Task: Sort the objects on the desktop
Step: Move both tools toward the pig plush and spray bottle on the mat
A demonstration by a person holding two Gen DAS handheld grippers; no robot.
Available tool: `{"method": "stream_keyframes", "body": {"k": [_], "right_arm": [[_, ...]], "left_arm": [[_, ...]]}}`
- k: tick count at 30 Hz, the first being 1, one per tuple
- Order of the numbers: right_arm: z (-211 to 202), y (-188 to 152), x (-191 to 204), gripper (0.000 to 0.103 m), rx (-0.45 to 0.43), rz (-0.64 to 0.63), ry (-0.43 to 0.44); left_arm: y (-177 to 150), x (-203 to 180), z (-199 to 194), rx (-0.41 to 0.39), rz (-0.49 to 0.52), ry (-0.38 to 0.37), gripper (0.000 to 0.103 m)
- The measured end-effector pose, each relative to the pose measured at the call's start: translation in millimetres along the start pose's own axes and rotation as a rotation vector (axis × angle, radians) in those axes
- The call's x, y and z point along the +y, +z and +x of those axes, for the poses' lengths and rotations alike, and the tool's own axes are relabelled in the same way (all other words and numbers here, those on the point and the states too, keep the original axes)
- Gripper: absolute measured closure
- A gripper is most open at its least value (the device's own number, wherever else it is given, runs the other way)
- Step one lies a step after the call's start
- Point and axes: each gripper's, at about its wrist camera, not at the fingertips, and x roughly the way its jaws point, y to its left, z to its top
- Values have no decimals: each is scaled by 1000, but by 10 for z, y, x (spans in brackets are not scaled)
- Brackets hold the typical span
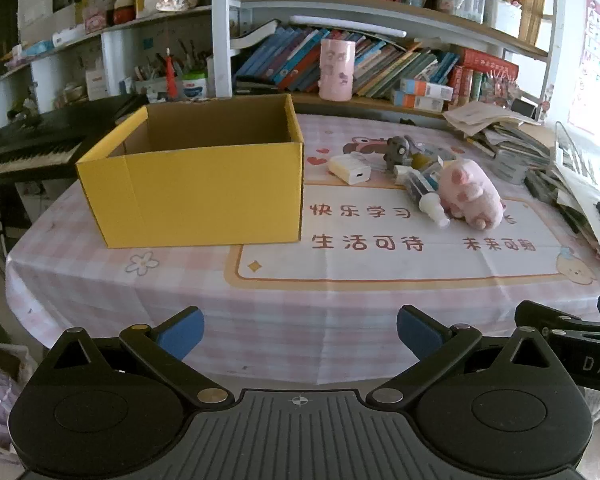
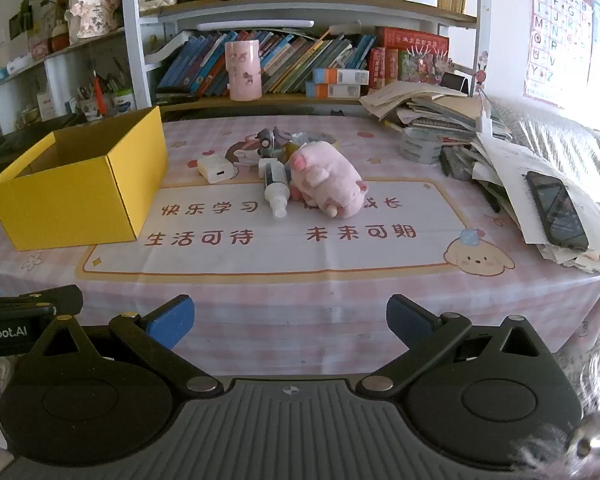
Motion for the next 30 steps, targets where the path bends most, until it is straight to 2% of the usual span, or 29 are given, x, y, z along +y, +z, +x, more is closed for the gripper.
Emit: {"method": "stream_keyframes", "body": {"k": [30], "right_arm": [[72, 31, 43, 0, 20, 19, -6]], "left_arm": [[62, 74, 46, 11, 16, -4, 0]]}}
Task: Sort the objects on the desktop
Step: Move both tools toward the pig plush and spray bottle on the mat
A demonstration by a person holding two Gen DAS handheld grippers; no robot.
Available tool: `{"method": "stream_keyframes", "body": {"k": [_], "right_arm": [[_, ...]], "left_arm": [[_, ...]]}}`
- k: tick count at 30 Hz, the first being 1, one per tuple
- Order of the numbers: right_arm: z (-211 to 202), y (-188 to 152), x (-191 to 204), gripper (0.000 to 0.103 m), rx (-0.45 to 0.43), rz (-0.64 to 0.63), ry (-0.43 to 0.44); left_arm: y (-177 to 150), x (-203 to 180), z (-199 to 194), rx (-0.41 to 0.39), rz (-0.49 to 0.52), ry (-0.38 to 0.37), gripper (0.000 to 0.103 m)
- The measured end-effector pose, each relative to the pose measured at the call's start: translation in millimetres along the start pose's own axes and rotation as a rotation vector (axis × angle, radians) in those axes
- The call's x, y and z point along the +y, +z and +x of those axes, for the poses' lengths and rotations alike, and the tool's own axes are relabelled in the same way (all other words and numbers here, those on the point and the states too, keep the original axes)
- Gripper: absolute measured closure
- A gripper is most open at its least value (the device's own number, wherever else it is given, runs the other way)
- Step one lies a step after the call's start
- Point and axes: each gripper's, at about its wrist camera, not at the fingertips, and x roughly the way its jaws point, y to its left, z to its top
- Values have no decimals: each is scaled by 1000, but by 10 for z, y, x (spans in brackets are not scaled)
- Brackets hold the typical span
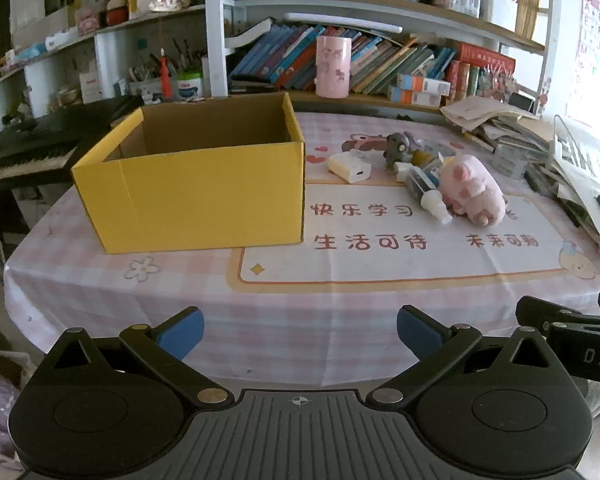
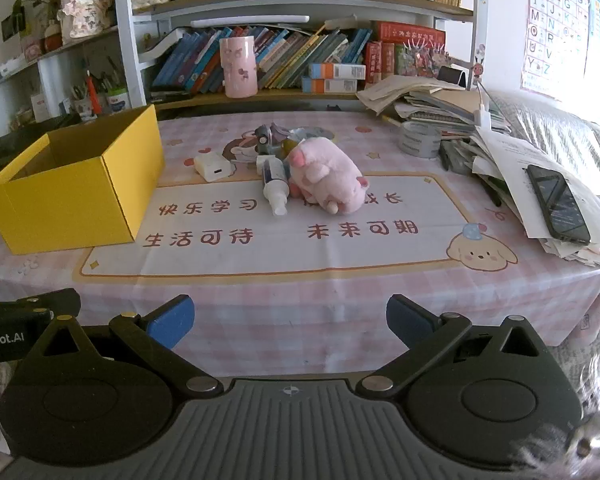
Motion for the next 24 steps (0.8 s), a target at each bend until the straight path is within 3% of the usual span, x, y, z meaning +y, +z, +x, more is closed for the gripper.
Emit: {"method": "stream_keyframes", "body": {"k": [24], "right_arm": [[81, 35, -118, 3, 20, 22, -21]], "left_arm": [[38, -19, 127, 31, -58, -73, 0]]}}
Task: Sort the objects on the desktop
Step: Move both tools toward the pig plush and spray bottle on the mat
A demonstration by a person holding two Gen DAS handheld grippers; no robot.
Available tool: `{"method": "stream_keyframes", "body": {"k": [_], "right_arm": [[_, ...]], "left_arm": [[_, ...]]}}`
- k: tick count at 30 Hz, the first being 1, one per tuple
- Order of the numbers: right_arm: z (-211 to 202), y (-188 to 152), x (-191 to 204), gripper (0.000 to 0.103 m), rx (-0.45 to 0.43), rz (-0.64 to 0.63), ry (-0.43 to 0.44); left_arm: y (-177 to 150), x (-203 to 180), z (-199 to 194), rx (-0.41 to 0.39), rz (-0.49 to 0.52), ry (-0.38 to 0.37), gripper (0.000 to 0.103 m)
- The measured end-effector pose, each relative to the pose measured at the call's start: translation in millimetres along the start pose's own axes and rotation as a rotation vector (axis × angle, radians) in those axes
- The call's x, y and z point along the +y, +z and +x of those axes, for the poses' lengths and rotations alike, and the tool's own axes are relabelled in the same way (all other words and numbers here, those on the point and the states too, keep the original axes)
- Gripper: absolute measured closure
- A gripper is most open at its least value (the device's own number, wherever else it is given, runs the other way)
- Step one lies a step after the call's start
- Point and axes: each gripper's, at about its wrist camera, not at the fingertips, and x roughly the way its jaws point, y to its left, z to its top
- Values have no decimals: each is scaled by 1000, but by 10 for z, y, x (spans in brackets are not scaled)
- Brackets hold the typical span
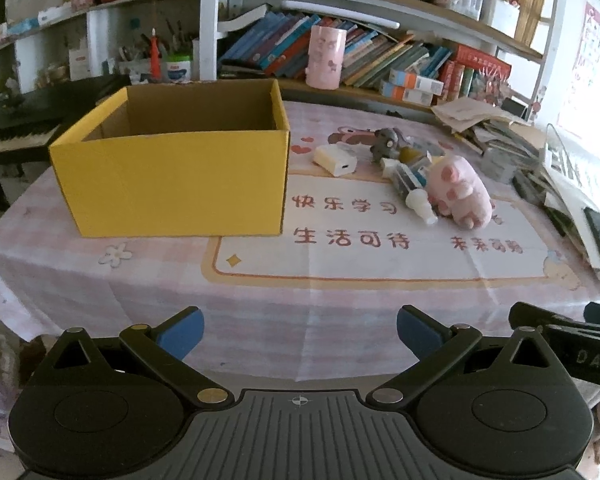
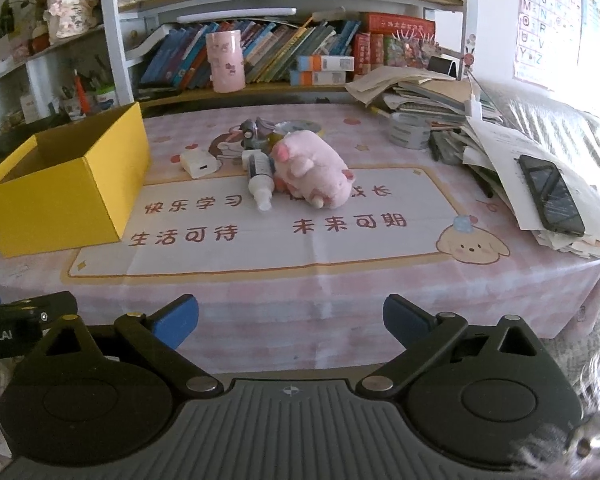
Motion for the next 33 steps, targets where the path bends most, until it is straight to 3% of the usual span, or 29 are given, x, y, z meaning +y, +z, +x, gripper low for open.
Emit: {"method": "stream_keyframes", "body": {"k": [12, 21, 27, 33], "right_arm": [[222, 176, -91, 3, 4, -16, 30], [454, 356, -287, 3, 32, -21, 34], [519, 532, -441, 3, -17, -76, 42], [692, 703, -687, 3, -1, -84, 51]], "left_arm": [[138, -148, 208, 9, 1, 2, 0], [288, -355, 435, 23, 8, 6, 0], [411, -568, 605, 19, -4, -21, 0], [505, -769, 787, 31, -34, -29, 0]]}}
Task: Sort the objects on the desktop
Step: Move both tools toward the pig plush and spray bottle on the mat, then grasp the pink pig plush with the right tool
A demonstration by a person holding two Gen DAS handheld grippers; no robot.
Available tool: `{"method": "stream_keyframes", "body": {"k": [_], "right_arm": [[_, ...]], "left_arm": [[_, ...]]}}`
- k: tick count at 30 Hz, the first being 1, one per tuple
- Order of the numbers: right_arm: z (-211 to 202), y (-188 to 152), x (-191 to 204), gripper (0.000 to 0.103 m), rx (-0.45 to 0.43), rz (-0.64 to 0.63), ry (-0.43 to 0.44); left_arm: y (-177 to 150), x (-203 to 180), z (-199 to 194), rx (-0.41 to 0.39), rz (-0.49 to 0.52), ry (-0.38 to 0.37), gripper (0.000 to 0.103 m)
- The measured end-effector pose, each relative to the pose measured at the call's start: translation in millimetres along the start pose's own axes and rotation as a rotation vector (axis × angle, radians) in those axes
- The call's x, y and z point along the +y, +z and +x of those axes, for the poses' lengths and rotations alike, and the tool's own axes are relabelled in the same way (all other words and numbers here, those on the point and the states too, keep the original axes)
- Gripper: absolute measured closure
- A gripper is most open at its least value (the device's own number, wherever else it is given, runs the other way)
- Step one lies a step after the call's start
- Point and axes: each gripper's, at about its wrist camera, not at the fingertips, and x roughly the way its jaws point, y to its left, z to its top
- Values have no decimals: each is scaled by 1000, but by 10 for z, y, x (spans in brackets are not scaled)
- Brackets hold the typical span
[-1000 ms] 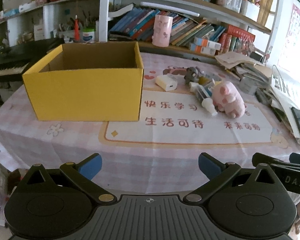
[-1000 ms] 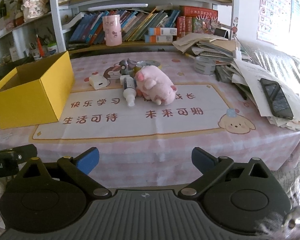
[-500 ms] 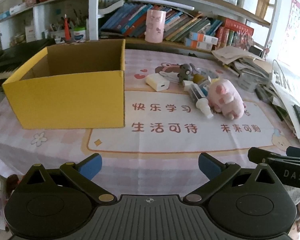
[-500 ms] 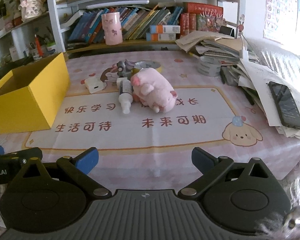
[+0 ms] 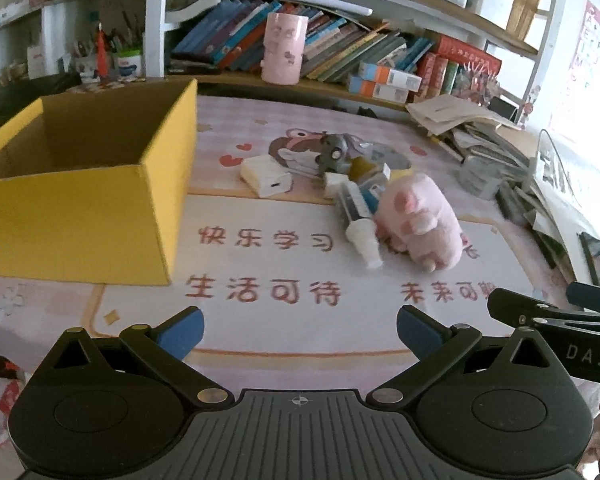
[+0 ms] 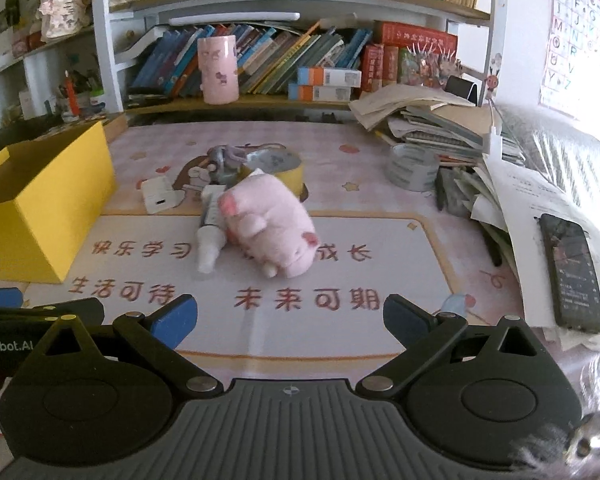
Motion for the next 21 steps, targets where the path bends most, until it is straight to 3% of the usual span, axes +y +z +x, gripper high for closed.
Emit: {"method": "stream_keyframes", "body": {"k": [9, 21], "right_arm": [[302, 158, -271, 2, 42, -25, 46], [805, 430, -335, 3, 89, -73, 209]], "left_arm": [[84, -243, 180, 14, -40, 48, 0], [176, -249, 238, 4, -134, 217, 0]]}}
